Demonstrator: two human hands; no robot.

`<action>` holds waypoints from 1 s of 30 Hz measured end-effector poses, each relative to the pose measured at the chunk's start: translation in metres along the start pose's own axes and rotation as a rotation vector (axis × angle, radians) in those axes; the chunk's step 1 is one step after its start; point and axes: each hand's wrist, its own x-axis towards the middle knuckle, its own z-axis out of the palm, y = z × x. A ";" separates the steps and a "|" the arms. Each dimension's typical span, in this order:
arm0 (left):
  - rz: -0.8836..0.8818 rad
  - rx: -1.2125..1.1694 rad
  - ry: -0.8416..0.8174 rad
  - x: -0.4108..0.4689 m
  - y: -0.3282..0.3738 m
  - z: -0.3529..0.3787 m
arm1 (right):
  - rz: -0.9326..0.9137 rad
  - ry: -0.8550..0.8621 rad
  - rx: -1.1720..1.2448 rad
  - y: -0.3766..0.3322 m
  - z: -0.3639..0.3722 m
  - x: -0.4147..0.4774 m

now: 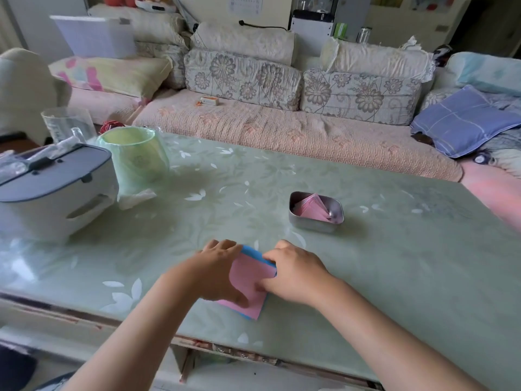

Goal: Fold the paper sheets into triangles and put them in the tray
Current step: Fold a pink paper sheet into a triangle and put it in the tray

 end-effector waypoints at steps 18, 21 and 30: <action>-0.084 -0.237 0.195 0.019 -0.005 0.001 | 0.167 -0.005 0.319 -0.001 0.012 0.007; -0.085 -0.224 0.294 0.023 -0.007 0.003 | 0.159 -0.001 0.333 0.000 0.012 0.007; -0.030 -0.285 0.444 0.028 0.000 -0.004 | 0.086 0.056 0.395 0.005 0.005 0.004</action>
